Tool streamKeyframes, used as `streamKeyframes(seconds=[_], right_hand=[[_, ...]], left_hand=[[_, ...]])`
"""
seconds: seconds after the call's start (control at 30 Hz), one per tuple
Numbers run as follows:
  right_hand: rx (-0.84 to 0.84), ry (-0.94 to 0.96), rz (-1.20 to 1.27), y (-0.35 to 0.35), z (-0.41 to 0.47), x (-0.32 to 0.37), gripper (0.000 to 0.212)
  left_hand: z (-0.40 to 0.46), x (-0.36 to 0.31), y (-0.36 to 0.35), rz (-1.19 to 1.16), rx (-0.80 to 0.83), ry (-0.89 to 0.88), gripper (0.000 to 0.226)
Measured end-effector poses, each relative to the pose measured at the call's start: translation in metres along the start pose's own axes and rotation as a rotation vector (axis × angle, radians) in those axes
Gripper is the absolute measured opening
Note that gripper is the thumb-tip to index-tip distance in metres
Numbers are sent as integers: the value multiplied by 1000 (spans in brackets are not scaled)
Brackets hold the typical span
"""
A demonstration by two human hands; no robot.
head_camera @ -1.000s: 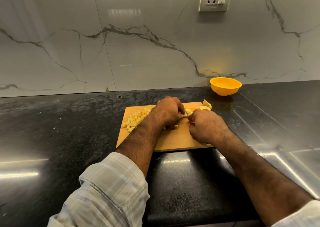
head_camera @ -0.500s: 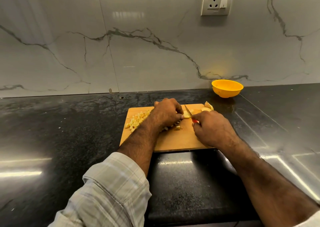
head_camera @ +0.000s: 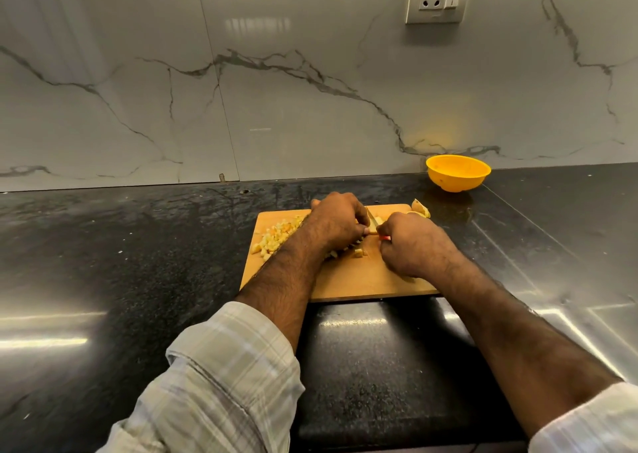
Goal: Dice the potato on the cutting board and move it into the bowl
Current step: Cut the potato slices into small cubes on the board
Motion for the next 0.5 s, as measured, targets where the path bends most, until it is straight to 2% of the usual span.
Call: streamKeyframes(seconds=[0.2,0.5], right_hand=[[-176,41,41,-1,-7,-11,41],[-14,39,-15,-1,-15,-3,44]], left_hand=[[-1,4,1,5,-30,-9,16],[0,3,1,-24,-28,13,14]])
Point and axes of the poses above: each hand's wrist, its own z-axis towards the middle knuckle, its own y-axis out of the back of the hand, x = y × z, the point moved 2 cm from there along z, towards the middle knuckle, and after that the axes turned 6 degrees about -x, right-handed, at the moved point
